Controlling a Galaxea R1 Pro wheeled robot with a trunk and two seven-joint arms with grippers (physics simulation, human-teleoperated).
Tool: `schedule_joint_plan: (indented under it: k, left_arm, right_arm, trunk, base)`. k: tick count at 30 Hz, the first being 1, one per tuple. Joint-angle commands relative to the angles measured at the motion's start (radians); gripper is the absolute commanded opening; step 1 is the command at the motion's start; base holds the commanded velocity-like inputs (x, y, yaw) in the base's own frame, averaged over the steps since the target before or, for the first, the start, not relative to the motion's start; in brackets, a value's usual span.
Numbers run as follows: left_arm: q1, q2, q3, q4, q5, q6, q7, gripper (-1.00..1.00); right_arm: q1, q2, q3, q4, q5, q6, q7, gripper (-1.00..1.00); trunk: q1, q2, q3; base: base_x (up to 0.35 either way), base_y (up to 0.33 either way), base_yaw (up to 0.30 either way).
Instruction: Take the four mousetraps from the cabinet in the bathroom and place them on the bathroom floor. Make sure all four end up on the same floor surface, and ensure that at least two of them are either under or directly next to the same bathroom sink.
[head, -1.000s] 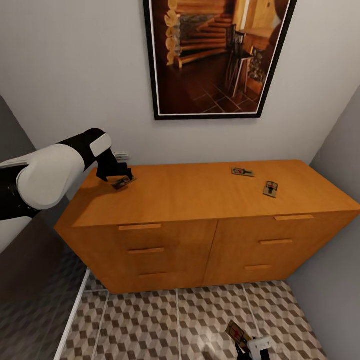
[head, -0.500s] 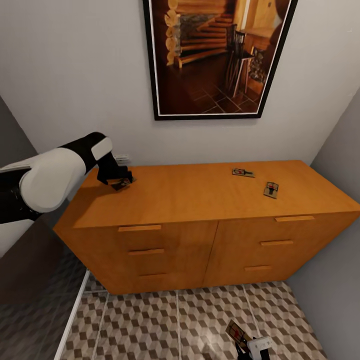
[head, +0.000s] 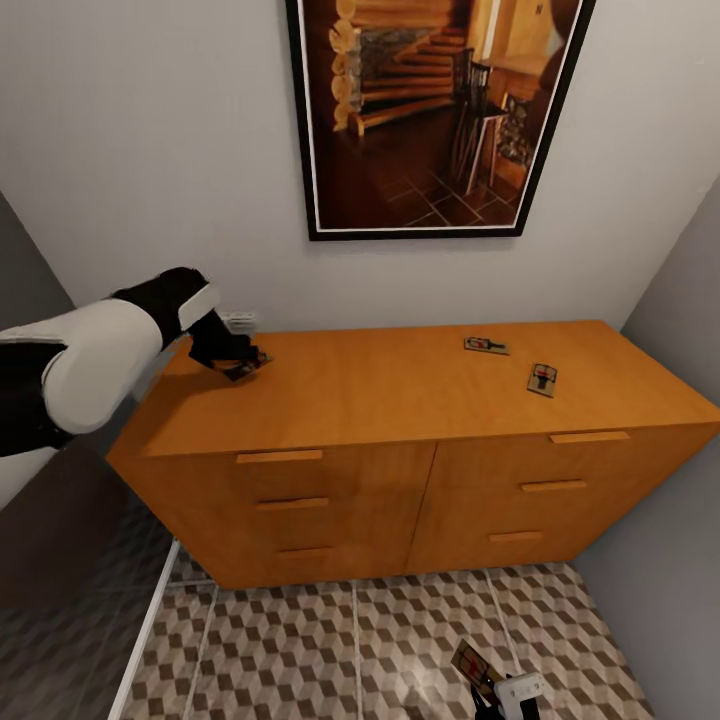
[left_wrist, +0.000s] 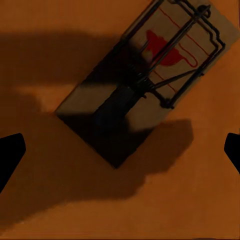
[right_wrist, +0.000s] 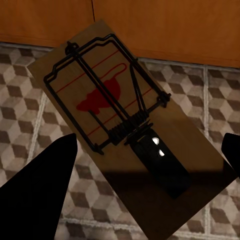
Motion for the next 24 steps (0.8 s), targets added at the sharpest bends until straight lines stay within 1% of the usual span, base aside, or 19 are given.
schedule_joint_plan:
  k: [1, 4, 5, 7, 9, 11, 12, 14, 15, 17, 18, 19, 20, 21, 22, 24]
  left_arm:
    - [-0.001, 0.011, -0.049, 0.000, -0.019, -0.009, -0.093, 1.00]
    - [-0.001, 0.049, -0.189, -0.040, -0.038, -0.046, -0.318, 1.00]
    - [-0.001, 0.057, -0.212, -0.052, -0.039, -0.050, -0.349, 1.00]
    - [-0.001, 0.088, -0.297, -0.111, -0.042, -0.058, -0.455, 1.00]
    - [-0.001, 0.118, -0.362, -0.170, -0.043, -0.061, -0.531, 1.00]
    - [-0.001, 0.143, -0.394, -0.222, -0.044, -0.063, -0.582, 1.00]
    - [-0.001, 0.153, -0.403, -0.245, -0.044, -0.063, -0.601, 1.00]
    - [-0.001, 0.166, -0.411, -0.270, -0.047, -0.063, -0.625, 1.00]
    - [-0.001, 0.173, -0.424, -0.284, -0.050, -0.064, -0.650, 1.00]
    - [-0.001, 0.178, -0.475, -0.294, -0.051, -0.066, -0.702, 1.00]
    - [-0.001, 0.179, -0.506, -0.297, -0.052, -0.066, -0.724, 1.00]
    - [-0.001, 0.179, -0.523, -0.298, -0.052, -0.066, -0.736, 1.00]
    - [-0.001, 0.180, -0.556, -0.300, -0.052, -0.068, -0.760, 1.00]
    - [-0.001, 0.180, -0.598, -0.304, -0.052, -0.083, -0.797, 1.00]
    - [-0.001, 0.180, -0.619, -0.306, -0.052, -0.106, -0.825, 1.00]
    - [-0.001, 0.181, -0.641, -0.307, -0.052, -0.150, -0.871, 1.00]
  right_arm:
    - [-0.001, 0.000, 0.003, 0.001, -0.004, -0.003, 0.004, -1.00]
    - [0.000, 0.000, 0.003, 0.001, -0.004, -0.003, 0.004, -1.00]
    - [0.000, 0.000, 0.003, 0.001, -0.004, -0.003, 0.004, -1.00]
    - [-0.001, 0.000, 0.002, 0.001, -0.004, -0.003, 0.004, -1.00]
    - [0.000, 0.000, 0.002, 0.001, -0.004, -0.003, 0.004, -1.00]
    - [0.000, 0.001, 0.002, 0.001, -0.004, -0.003, 0.004, -1.00]
    - [-0.001, 0.001, 0.002, 0.001, -0.004, -0.003, 0.004, -1.00]
    - [0.000, 0.001, 0.002, 0.001, -0.004, -0.003, 0.004, -1.00]
    - [-0.001, 0.001, 0.001, 0.001, -0.004, -0.003, 0.004, -1.00]
    - [0.000, 0.001, 0.001, 0.001, -0.005, -0.003, 0.004, -1.00]
    - [0.000, 0.001, 0.001, 0.001, -0.005, -0.003, 0.004, -1.00]
    - [0.000, 0.001, 0.001, 0.001, -0.006, -0.003, 0.004, -1.00]
    - [0.000, 0.001, 0.001, 0.001, -0.006, -0.003, 0.004, -1.00]
    - [-0.001, 0.001, 0.001, 0.001, -0.006, -0.004, 0.004, -1.00]
    - [0.000, 0.001, 0.001, 0.001, -0.007, -0.004, 0.004, -1.00]
    - [-0.001, 0.001, 0.000, 0.001, -0.007, -0.004, 0.004, -1.00]
  trunk:
    - [0.000, 0.000, -0.001]
    - [0.000, 0.000, -0.001]
    - [0.000, 0.000, -0.001]
    - [0.000, 0.000, -0.001]
    - [0.000, 0.000, -0.001]
    - [0.000, 0.000, -0.001]
    - [0.000, 0.000, -0.001]
    - [0.000, 0.000, -0.001]
    - [0.000, 0.000, -0.001]
    - [0.000, 0.000, -0.001]
    - [0.000, 0.000, -0.001]
    - [0.000, 0.000, -0.001]
    - [0.000, 0.000, -0.001]
    - [0.000, 0.000, -0.001]
    - [0.000, 0.000, -0.001]
    - [0.000, 0.000, -0.001]
  base:
    - [0.000, 0.000, 0.000]
    - [0.000, 0.000, 0.000]
    - [0.000, 0.000, 0.000]
    - [0.000, 0.000, 0.000]
    - [0.000, 0.000, 0.000]
    - [0.000, 0.000, 0.000]
    - [0.000, 0.000, 0.000]
    - [0.000, 0.000, 0.000]
    - [0.000, 0.000, 0.000]
    - [0.000, 0.000, 0.000]
    - [0.000, 0.000, 0.000]
    - [0.000, 0.000, 0.000]
    - [0.000, 0.000, 0.000]
    - [0.000, 0.000, 0.000]
    - [0.000, 0.000, 0.000]
    - [0.000, 0.000, 0.000]
